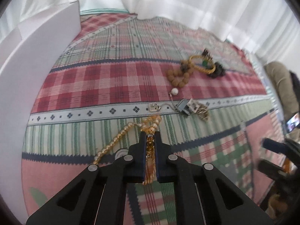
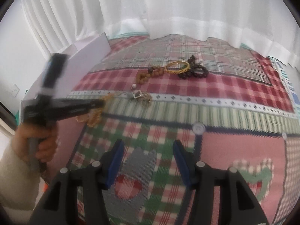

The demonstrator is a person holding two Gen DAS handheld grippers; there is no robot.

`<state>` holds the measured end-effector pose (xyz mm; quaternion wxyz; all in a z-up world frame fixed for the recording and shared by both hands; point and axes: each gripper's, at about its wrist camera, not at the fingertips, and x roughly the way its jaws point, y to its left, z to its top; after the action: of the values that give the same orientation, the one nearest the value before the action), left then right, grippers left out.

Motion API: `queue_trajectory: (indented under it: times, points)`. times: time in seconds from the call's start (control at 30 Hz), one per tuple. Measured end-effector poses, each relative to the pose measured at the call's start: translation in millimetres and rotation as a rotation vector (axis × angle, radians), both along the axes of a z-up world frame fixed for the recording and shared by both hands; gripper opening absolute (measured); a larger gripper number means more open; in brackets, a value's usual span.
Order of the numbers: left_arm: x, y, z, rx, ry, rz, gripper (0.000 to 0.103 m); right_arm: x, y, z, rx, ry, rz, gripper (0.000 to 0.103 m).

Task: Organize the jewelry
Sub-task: 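Grasp the gold bead necklace with the left tool while the right tool approaches the silver pieces, then grasp the small silver pieces with the right tool while the left tool holds the necklace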

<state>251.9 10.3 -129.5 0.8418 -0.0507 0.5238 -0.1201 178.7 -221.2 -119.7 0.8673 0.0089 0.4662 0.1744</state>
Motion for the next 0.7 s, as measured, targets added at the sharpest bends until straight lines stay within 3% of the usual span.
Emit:
queue_trajectory:
  times: [0.2, 0.43, 0.63, 0.7]
  points:
    - [-20, 21, 12, -0.073, -0.006, 0.038, 0.006, 55, 34, -34, -0.106, 0.079, 0.145, 0.055]
    - [-40, 36, 14, -0.111, 0.003, 0.070, 0.006, 112, 69, -54, -0.149, 0.037, 0.189, 0.055]
    - [-52, 41, 19, -0.123, -0.007, 0.070, 0.006, 119, 85, -55, -0.172, 0.012, 0.249, 0.055]
    - [-53, 41, 19, -0.120, -0.007, 0.069, 0.006, 116, 82, -54, -0.185, 0.006, 0.255, 0.041]
